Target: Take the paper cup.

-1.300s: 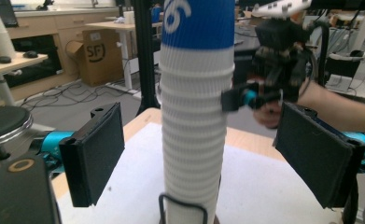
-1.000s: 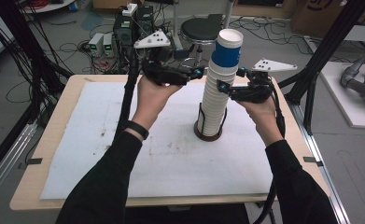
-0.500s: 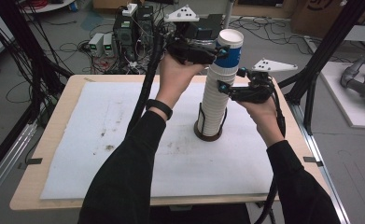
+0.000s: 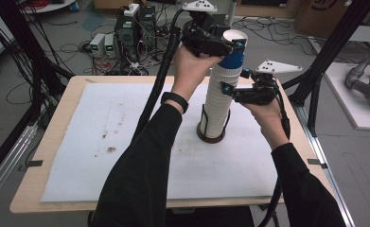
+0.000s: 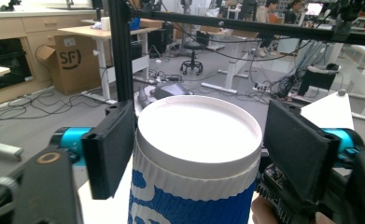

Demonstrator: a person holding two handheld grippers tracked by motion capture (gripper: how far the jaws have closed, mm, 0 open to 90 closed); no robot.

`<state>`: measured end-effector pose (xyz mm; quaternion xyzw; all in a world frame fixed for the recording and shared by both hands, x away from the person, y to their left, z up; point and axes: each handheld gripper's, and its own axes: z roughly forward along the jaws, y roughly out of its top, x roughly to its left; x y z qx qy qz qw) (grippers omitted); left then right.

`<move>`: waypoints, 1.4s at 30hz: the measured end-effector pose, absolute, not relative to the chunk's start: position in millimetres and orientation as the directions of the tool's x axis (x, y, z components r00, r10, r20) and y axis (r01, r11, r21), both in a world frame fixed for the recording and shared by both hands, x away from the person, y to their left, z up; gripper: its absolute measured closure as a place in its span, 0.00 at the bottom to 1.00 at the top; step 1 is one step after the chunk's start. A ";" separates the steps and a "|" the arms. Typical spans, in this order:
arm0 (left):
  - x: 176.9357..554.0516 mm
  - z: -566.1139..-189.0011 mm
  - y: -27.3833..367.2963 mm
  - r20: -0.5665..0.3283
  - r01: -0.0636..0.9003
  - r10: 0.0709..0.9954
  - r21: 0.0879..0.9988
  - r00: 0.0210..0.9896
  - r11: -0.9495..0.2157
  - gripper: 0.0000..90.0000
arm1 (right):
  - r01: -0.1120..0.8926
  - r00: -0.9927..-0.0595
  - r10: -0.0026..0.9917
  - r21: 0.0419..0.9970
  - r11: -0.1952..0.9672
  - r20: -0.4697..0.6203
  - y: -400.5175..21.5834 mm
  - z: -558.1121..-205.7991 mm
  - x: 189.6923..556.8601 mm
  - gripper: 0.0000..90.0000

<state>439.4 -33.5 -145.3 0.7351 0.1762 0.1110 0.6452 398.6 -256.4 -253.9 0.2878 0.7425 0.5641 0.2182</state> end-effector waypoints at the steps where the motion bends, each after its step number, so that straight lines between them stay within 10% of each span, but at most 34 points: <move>1: 439.4 -145.5 -33.6 -0.066 0.117 0.405 0.988 0.912 -0.103 0.30 | 0.181 -0.739 0.674 0.963 0.198 0.001 -256.4 -253.9 398.6 0.17; 42: 415.9 -81.2 -5.7 0.005 -0.028 0.442 0.999 0.897 0.045 0.34 | 0.181 -0.732 0.682 0.963 0.201 -0.004 -255.1 -253.5 397.0 0.17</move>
